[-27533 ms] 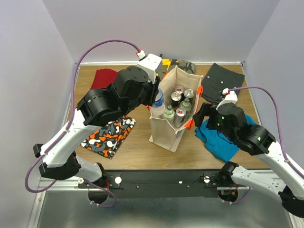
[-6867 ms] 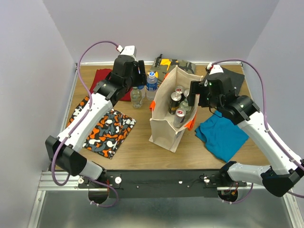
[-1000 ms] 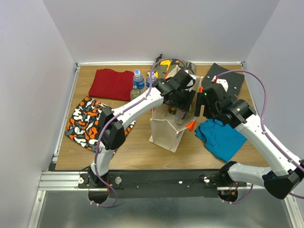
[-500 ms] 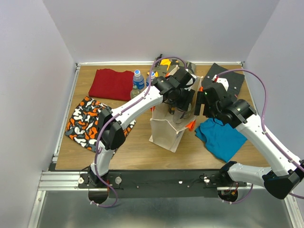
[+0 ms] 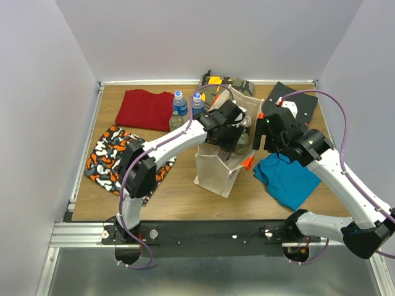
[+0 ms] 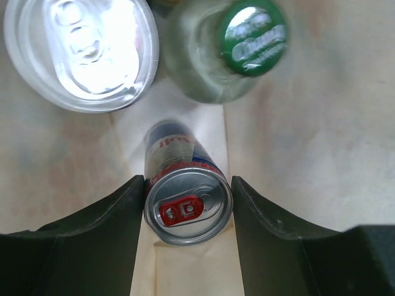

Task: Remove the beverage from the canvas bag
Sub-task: Adjust the drink in the canvas bag.

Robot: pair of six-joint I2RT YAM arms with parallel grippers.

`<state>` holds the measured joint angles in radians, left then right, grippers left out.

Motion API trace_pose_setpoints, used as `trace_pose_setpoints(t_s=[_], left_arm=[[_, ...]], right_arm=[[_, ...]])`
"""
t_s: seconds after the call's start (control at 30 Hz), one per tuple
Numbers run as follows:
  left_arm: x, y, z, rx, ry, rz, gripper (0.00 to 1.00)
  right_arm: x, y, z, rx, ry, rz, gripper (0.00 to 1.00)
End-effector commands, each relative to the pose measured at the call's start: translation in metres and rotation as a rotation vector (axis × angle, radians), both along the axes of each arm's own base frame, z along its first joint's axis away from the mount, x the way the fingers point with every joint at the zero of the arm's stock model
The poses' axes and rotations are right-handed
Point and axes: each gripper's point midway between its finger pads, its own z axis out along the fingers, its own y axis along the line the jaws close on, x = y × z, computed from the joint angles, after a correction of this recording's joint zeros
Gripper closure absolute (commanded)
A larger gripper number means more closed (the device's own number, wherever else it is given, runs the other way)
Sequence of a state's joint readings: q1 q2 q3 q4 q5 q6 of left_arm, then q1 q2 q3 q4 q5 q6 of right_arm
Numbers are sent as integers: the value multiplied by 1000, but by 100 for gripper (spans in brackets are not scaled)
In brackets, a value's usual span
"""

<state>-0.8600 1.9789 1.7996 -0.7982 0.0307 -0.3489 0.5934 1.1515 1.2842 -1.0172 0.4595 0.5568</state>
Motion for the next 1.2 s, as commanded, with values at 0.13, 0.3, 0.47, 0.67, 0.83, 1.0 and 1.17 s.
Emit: trace_pose_setpoints(t_s=[0.13, 0.3, 0.47, 0.67, 0.83, 1.0, 1.17], left_arm=[[24, -6, 25, -133, -90, 59, 100], [18, -8, 20, -128, -55, 39, 72], [17, -7, 21, -121, -47, 41, 64], [14, -10, 17, -115, -25, 23, 47], [13, -8, 14, -106, -20, 21, 34], [11, -6, 13, -101, -14, 22, 19], [10, -7, 9, -93, 2, 14, 16]], right_arm=[[4, -4, 14, 7, -53, -20, 0], [7, -2, 13, 1, -47, -12, 0], [7, -3, 13, -3, -50, -14, 0], [6, -5, 12, -6, -51, -21, 0], [5, -6, 11, -5, -49, -25, 0], [5, -6, 10, -3, -49, -26, 0], [5, -6, 10, -3, -48, -26, 0]])
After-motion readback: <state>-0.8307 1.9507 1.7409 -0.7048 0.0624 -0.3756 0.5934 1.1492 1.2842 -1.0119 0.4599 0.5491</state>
